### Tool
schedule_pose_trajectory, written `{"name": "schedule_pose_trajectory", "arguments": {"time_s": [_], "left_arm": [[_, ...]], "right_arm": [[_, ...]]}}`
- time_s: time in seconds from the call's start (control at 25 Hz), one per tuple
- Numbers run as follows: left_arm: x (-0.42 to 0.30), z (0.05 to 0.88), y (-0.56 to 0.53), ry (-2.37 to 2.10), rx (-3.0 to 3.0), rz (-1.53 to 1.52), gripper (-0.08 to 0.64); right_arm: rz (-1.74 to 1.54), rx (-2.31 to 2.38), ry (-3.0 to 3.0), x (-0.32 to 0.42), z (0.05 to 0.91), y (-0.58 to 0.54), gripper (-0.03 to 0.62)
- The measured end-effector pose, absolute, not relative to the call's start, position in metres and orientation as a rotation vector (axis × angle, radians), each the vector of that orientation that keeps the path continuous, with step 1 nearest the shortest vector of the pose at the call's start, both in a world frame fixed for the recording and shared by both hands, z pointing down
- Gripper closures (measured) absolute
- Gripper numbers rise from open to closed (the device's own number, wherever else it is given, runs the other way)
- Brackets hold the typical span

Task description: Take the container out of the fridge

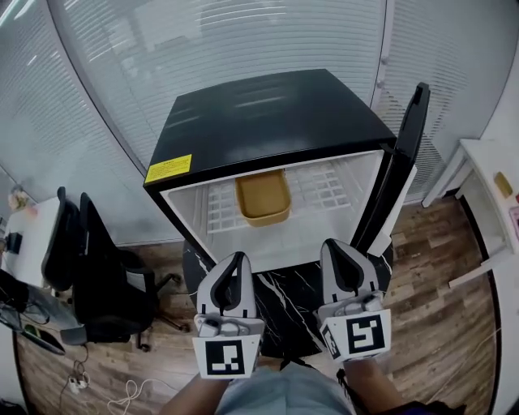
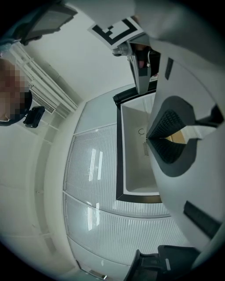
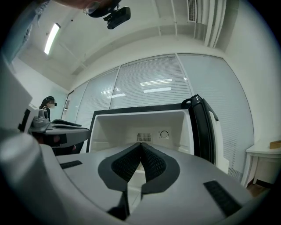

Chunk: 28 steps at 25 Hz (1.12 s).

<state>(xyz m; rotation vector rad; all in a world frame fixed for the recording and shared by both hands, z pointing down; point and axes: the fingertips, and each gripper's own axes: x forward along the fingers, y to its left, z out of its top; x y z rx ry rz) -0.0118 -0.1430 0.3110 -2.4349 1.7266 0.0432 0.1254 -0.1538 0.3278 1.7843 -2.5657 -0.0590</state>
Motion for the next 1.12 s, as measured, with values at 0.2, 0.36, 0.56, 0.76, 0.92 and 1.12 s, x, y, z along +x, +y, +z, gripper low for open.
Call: {"name": "schedule_pose_trajectory", "arguments": {"time_s": [0.2, 0.36, 0.56, 0.76, 0.92, 1.12], "left_arm": [[-0.014, 0.301, -0.161, 1.754, -2.388, 0.068, 0.546], [-0.022, 0.302, -0.174, 1.78, -2.387, 0.071, 0.546], [-0.031, 0.306, -0.191, 1.768, -2.411, 0.084, 0.546], [-0.033, 0.311, -0.204, 1.737, -2.439, 0.071, 0.546], [-0.037, 0.318, -0.211, 1.748, -2.473, 0.07, 0.546], [-0.037, 0.324, -0.22, 1.734, -2.487, 0.042, 0.546]], "right_arm": [[-0.092, 1.753, -2.595, 0.124, 0.317, -0.179, 0.578], [-0.106, 1.732, -2.594, 0.117, 0.314, -0.193, 0.578], [-0.1, 1.72, -2.581, 0.102, 0.317, -0.207, 0.578], [-0.092, 1.7, -2.581, 0.087, 0.323, -0.219, 0.578], [-0.083, 1.669, -2.583, 0.074, 0.329, -0.227, 0.57], [-0.063, 1.679, -2.564, 0.074, 0.336, -0.237, 0.534]]}}
